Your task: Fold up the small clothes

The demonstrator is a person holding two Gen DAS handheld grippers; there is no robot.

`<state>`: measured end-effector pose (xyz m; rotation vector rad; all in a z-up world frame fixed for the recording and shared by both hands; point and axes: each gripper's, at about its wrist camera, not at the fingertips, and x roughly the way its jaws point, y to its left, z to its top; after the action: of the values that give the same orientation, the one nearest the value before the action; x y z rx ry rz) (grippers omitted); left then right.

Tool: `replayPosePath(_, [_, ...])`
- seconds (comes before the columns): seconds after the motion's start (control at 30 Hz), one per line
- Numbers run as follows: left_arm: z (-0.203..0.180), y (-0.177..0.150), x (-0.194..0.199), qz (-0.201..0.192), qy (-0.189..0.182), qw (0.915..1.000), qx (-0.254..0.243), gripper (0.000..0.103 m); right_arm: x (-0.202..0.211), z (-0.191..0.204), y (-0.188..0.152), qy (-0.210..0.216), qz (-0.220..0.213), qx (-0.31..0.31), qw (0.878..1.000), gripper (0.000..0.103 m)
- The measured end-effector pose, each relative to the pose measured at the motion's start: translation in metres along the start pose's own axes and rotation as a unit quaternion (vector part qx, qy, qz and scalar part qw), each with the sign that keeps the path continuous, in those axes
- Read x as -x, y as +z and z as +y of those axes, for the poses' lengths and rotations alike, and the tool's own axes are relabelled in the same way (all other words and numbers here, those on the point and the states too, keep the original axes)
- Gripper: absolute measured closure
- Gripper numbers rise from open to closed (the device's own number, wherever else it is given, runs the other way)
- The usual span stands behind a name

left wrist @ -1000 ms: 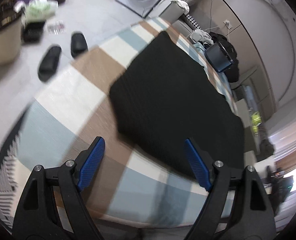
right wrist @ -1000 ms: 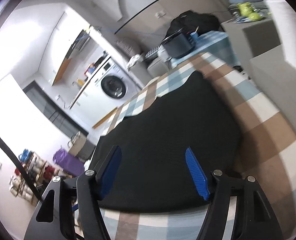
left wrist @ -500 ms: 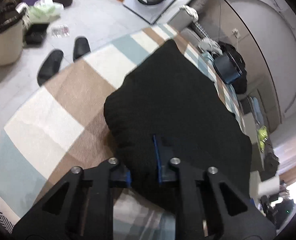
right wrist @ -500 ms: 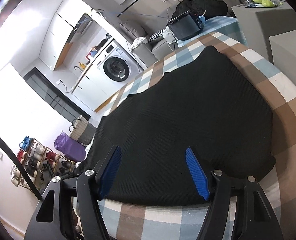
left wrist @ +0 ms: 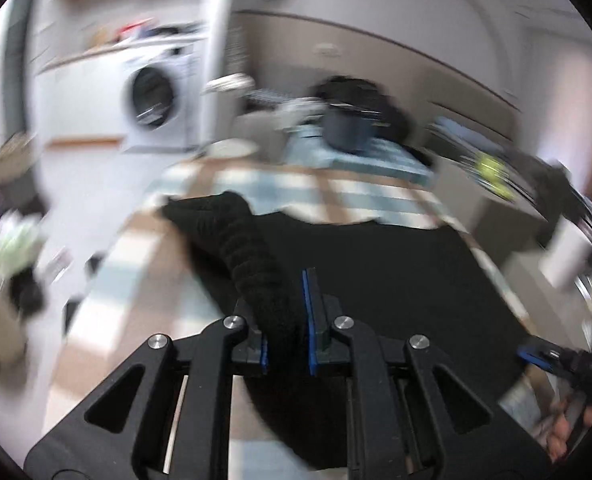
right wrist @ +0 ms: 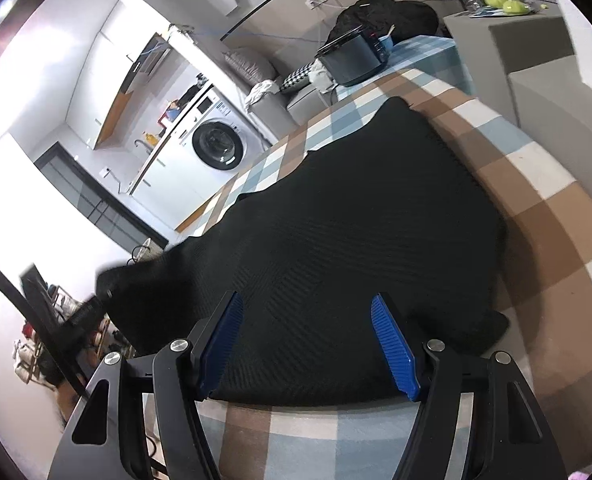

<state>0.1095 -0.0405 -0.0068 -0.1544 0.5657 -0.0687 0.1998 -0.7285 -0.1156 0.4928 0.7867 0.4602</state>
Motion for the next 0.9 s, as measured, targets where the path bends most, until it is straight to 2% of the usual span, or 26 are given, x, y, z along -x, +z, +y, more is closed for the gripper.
replayPosePath(0.07, [-0.043, 0.0, -0.015, 0.018, -0.06, 0.9969, -0.048, 0.093, 0.006, -0.006, -0.001, -0.002, -0.006, -0.011, 1.0, 0.035])
replayPosePath(0.13, [-0.07, -0.008, -0.033, 0.05, -0.112, 0.9896, -0.076, 0.092, 0.013, -0.012, -0.001, -0.01, -0.015, -0.018, 1.0, 0.034])
replayPosePath(0.2, [-0.092, -0.023, -0.052, 0.095, -0.155, 0.9791, -0.093, 0.09, 0.018, -0.016, -0.001, -0.016, -0.019, -0.024, 0.999, 0.034])
replayPosePath(0.23, [-0.1, -0.033, -0.067, 0.137, -0.184, 0.9687, -0.095, 0.088, 0.019, -0.019, -0.001, -0.02, -0.02, -0.027, 0.999, 0.034])
replayPosePath(0.3, [-0.107, -0.047, -0.077, 0.18, -0.2, 0.9587, -0.093, 0.076, 0.021, -0.021, -0.001, -0.026, -0.019, -0.03, 0.999, 0.033])
replayPosePath(0.33, [-0.105, -0.05, -0.079, 0.188, -0.208, 0.9562, -0.085, 0.074, 0.022, -0.022, -0.001, -0.027, -0.018, -0.03, 0.999, 0.033])
replayPosePath(0.37, [-0.099, -0.053, -0.077, 0.185, -0.217, 0.9559, -0.071, 0.072, 0.023, -0.021, 0.0, -0.028, -0.018, -0.029, 0.999, 0.033])
replayPosePath(0.43, [-0.083, -0.051, -0.071, 0.178, -0.233, 0.9554, -0.038, 0.057, 0.022, -0.02, 0.001, -0.022, -0.015, -0.028, 0.999, 0.033])
replayPosePath(0.5, [-0.066, -0.047, -0.062, 0.161, -0.228, 0.9602, 0.0, 0.044, 0.017, -0.018, 0.004, -0.008, -0.008, -0.029, 1.0, 0.033])
replayPosePath(0.6, [-0.031, -0.038, -0.057, 0.137, -0.194, 0.9703, 0.046, 0.043, 0.003, -0.011, 0.007, 0.013, 0.015, -0.025, 0.999, 0.033])
replayPosePath(0.73, [0.012, -0.034, -0.054, 0.125, -0.124, 0.9817, 0.072, 0.043, -0.024, 0.001, 0.007, 0.047, 0.059, -0.017, 0.997, 0.034])
replayPosePath(0.9, [0.066, -0.039, -0.062, 0.134, -0.083, 0.9812, 0.111, 0.043, -0.062, 0.019, 0.005, 0.053, 0.097, 0.012, 0.994, 0.034])
